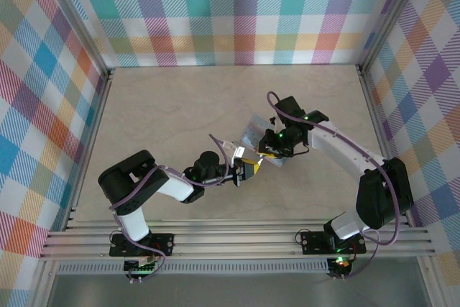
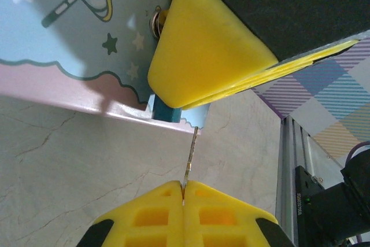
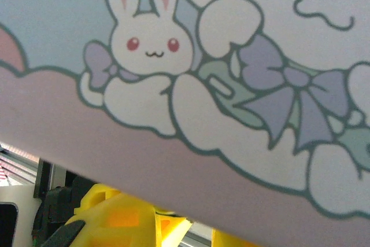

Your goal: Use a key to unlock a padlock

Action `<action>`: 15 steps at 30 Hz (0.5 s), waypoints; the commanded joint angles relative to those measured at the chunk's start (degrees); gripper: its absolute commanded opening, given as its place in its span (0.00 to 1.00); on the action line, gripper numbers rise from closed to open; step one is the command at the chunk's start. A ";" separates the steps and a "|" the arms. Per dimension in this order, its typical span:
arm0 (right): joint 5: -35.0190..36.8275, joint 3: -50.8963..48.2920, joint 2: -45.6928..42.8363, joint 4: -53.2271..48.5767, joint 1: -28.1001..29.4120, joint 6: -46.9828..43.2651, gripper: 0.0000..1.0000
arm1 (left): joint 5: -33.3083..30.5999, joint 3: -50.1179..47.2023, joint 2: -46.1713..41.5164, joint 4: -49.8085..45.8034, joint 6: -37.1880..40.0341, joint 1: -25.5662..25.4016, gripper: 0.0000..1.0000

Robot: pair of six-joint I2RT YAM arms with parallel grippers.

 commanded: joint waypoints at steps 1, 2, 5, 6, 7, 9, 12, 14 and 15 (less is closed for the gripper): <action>-1.53 -0.48 -1.71 1.56 -0.41 0.52 0.00 | -0.83 0.78 0.72 2.32 -0.61 0.20 0.00; -1.59 -0.48 -1.75 1.48 -0.40 0.44 0.00 | -0.83 0.63 1.11 2.83 -0.94 0.27 0.00; -1.60 -0.48 -1.89 1.48 -0.46 0.35 0.00 | -0.76 0.26 2.36 5.03 -2.22 0.60 0.00; -1.60 -0.56 -1.91 1.51 -0.50 0.40 0.00 | -0.79 0.13 2.57 5.56 -2.54 0.67 0.00; -1.59 -0.56 -2.00 1.50 -0.50 0.40 0.00 | -0.83 0.00 2.76 6.02 -2.77 0.70 0.00; -1.60 -0.65 -2.02 1.53 -0.48 0.39 0.00 | -0.91 -0.16 2.82 6.24 -2.96 0.91 0.00; -1.71 -0.74 -2.11 1.47 -0.59 0.39 0.00 | -1.17 -0.57 2.54 6.40 -3.04 1.25 0.00; -1.85 -0.76 -2.02 1.51 -0.59 0.26 0.00 | -1.27 -0.95 2.25 7.09 -3.21 1.48 0.00; -1.92 -0.83 -2.02 1.64 -0.59 0.31 0.00 | -1.27 -0.99 2.08 7.32 -3.28 1.63 0.00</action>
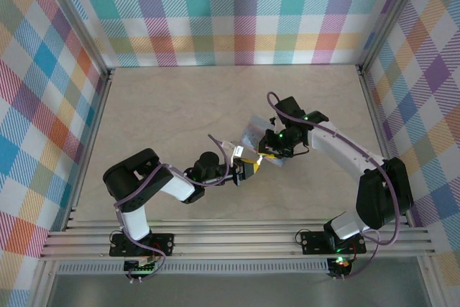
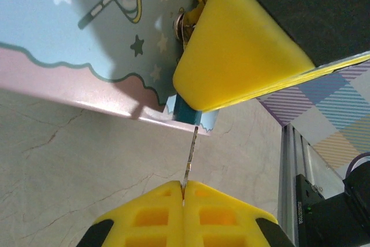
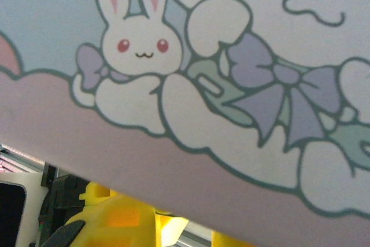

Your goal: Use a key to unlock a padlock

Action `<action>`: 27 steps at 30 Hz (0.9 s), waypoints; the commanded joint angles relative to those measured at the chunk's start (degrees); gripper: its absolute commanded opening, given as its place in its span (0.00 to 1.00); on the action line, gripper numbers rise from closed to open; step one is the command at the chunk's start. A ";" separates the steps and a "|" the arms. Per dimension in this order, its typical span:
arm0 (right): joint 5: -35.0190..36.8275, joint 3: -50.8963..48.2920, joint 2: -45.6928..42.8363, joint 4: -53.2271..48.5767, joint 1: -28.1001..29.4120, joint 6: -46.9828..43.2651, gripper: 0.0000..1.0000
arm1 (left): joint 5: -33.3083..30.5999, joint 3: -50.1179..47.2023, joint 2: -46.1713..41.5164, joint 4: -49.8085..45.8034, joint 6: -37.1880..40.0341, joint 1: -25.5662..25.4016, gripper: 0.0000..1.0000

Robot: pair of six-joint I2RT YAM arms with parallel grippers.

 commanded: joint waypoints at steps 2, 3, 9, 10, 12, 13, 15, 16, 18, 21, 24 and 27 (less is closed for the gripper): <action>-1.77 -0.59 -1.84 1.26 -0.52 0.25 0.00 | -0.74 -1.00 -0.88 3.87 -0.62 0.99 0.00; -1.88 -0.67 -1.82 1.36 -0.52 0.27 0.00 | -0.83 -1.08 -1.03 3.86 -0.58 0.99 0.00; -2.01 -0.24 -1.56 1.33 -0.52 0.24 0.00 | -0.85 -0.21 -0.23 2.09 -0.42 1.21 0.00; -2.06 -0.15 -1.43 1.34 -0.54 0.22 0.00 | -0.81 -0.21 0.13 2.45 -0.63 1.30 0.00; -2.04 -0.15 -1.47 1.32 -0.52 0.17 0.00 | -0.85 -0.06 0.67 2.98 -1.34 1.49 0.00; -2.04 -0.24 -1.47 1.33 -0.52 0.20 0.00 | -0.84 -0.01 0.71 2.99 -1.55 1.56 0.00; -2.14 -0.24 -1.47 1.27 -0.52 0.24 0.00 | -0.72 0.10 0.47 2.86 -1.74 1.64 0.00; -2.14 -0.22 -1.44 1.27 -0.52 0.22 0.00 | -0.76 0.19 0.19 2.48 -1.72 1.78 0.00; -2.15 -0.06 -1.44 1.17 -0.52 0.11 0.00 | -0.69 0.49 -0.34 1.40 -1.42 1.96 0.00; -2.22 -0.06 -1.47 1.13 -0.52 0.07 0.00 | -0.50 0.76 -0.72 0.86 -1.14 2.14 0.00; -2.54 -0.30 -1.41 1.22 -0.52 0.06 0.00 | -0.33 1.09 -0.81 0.49 -1.08 2.23 0.00; -2.76 -0.50 -1.46 1.61 -0.52 0.23 0.00 | 0.43 1.37 -0.45 1.03 -1.17 2.17 0.00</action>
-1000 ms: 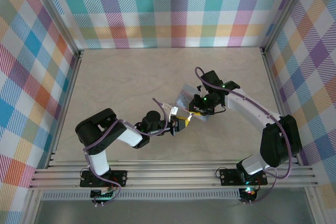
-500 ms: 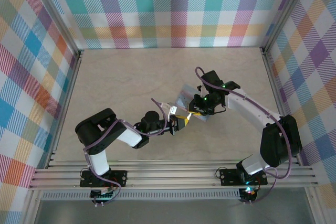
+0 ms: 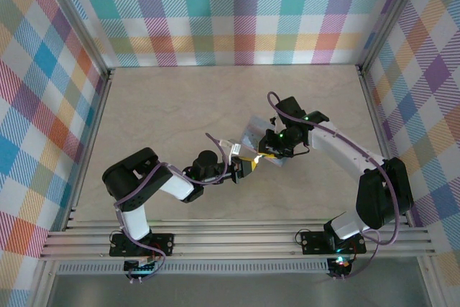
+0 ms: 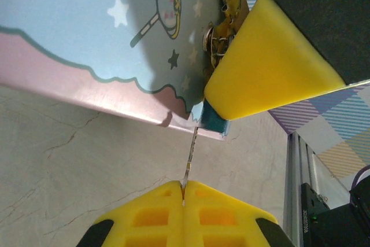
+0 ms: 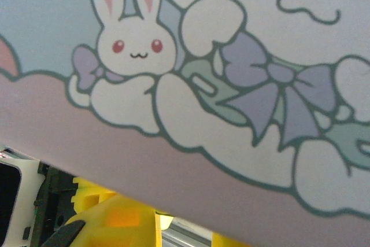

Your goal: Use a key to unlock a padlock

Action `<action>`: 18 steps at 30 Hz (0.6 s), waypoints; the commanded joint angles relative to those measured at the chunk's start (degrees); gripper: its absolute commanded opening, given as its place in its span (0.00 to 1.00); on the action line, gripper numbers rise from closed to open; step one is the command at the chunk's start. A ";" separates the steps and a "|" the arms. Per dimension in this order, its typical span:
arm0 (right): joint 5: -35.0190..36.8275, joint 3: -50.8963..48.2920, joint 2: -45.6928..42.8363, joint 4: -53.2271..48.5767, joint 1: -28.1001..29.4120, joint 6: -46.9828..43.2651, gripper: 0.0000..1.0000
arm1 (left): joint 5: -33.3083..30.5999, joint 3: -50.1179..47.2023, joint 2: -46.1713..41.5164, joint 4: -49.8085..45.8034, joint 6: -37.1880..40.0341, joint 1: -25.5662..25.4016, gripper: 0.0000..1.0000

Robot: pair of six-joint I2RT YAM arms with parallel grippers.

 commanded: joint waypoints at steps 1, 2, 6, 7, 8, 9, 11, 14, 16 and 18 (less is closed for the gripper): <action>-2.12 -0.26 -1.47 1.25 -0.30 0.24 0.00 | 1.03 1.33 -0.47 1.96 -0.20 0.65 0.00; -2.10 -0.30 -1.45 1.29 -0.31 0.22 0.00 | 1.31 1.25 -0.43 2.65 -0.28 0.61 0.00; -2.06 -0.48 -1.33 1.32 -0.26 0.16 0.00 | 2.34 0.90 -0.70 4.12 -0.35 0.62 0.00; -1.94 -0.40 -1.29 1.42 -0.26 0.23 0.00 | 2.62 0.80 -0.65 4.57 -0.30 0.64 0.00; -1.89 -0.35 -1.29 1.39 -0.26 0.15 0.00 | 2.72 0.72 -0.66 4.68 -0.40 0.59 0.00; -1.88 -0.26 -1.29 1.40 -0.30 0.09 0.00 | 2.90 0.72 -0.65 4.48 -0.42 0.59 0.00; -1.73 -0.13 -1.29 1.42 -0.34 0.14 0.00 | 2.90 0.30 -0.39 4.52 -0.39 0.64 0.00; -1.43 -0.13 -1.47 1.35 -0.34 0.13 0.00 | 2.68 -0.54 0.21 5.29 -0.60 0.55 0.00; -1.36 -0.13 -1.55 1.39 -0.43 0.22 0.00 | 2.55 -1.03 0.61 6.10 -0.95 0.55 0.00; -1.36 -0.17 -1.64 1.48 -0.43 0.30 0.00 | 2.51 -1.43 1.00 6.45 -1.24 0.48 0.00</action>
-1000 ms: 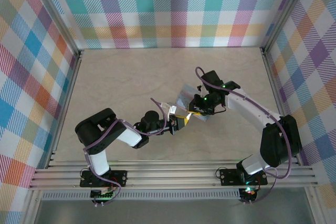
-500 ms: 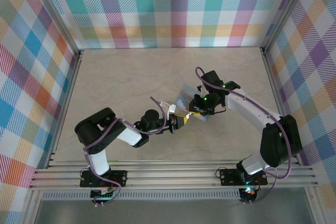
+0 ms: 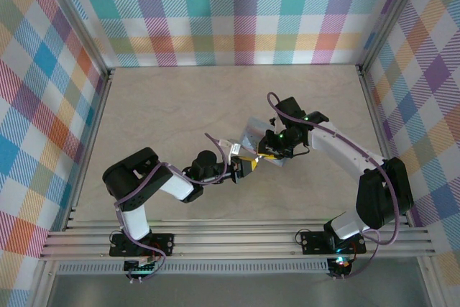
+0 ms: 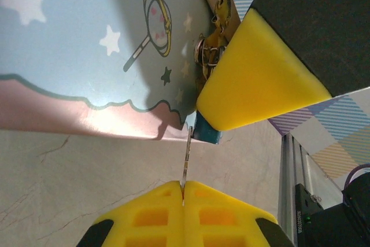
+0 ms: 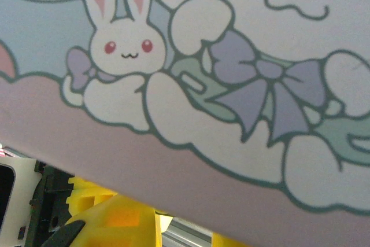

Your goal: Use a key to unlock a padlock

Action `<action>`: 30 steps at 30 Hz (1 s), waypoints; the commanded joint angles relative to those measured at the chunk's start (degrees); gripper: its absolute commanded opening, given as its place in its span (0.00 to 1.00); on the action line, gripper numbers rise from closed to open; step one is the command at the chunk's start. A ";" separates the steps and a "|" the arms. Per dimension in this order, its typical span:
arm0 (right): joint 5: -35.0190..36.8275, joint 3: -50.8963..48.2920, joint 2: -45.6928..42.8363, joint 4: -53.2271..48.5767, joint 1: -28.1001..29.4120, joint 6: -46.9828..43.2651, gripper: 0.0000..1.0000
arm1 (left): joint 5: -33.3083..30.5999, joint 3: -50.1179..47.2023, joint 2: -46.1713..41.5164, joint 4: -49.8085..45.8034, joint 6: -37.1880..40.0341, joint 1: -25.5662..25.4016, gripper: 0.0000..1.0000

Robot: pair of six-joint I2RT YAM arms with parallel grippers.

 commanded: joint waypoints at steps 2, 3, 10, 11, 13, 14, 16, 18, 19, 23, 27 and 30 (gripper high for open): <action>-0.75 0.09 -1.81 1.58 -0.51 0.36 0.00 | 1.57 -1.46 0.95 5.35 -0.89 0.35 0.00; -0.67 0.09 -1.88 1.59 -0.52 0.33 0.00 | 1.48 -1.68 1.15 5.63 -0.97 0.26 0.00; -0.71 -0.26 -2.44 1.57 -0.72 0.42 0.00 | 1.92 -2.24 0.53 6.03 -0.80 -0.19 0.00; -0.83 -0.33 -2.44 1.67 -0.70 0.42 0.00 | 1.95 -2.19 0.26 5.99 -0.68 -0.31 0.00; -0.94 -0.50 -2.41 1.79 -0.70 0.48 0.00 | 1.96 -1.98 0.05 5.96 -0.71 -0.56 0.00; -1.09 -0.53 -2.34 1.89 -0.70 0.45 0.00 | 2.17 -1.67 0.09 5.92 -0.73 -0.58 0.00; -1.28 -0.53 -2.26 1.95 -0.71 0.49 0.00 | 2.27 -1.15 0.21 5.77 -0.69 -0.58 0.00; -1.54 -0.53 -2.13 1.97 -0.70 0.52 0.00 | 2.38 -0.57 0.31 5.75 -0.69 -0.59 0.00; -1.55 -0.53 -2.24 1.95 -0.70 0.54 0.00 | 2.37 -0.53 0.40 5.77 -0.67 -0.57 0.00; -1.48 -0.78 -2.44 1.89 -0.70 0.47 0.00 | 2.36 0.12 0.55 5.63 -0.57 -0.57 0.00; -2.01 -0.96 -2.22 2.03 -0.70 0.50 0.00 | 2.53 0.79 1.28 5.92 -0.82 -0.57 0.00; -2.32 -1.05 -2.08 2.24 -0.69 0.67 0.00 | 2.53 1.17 1.63 6.20 -0.92 -0.62 0.00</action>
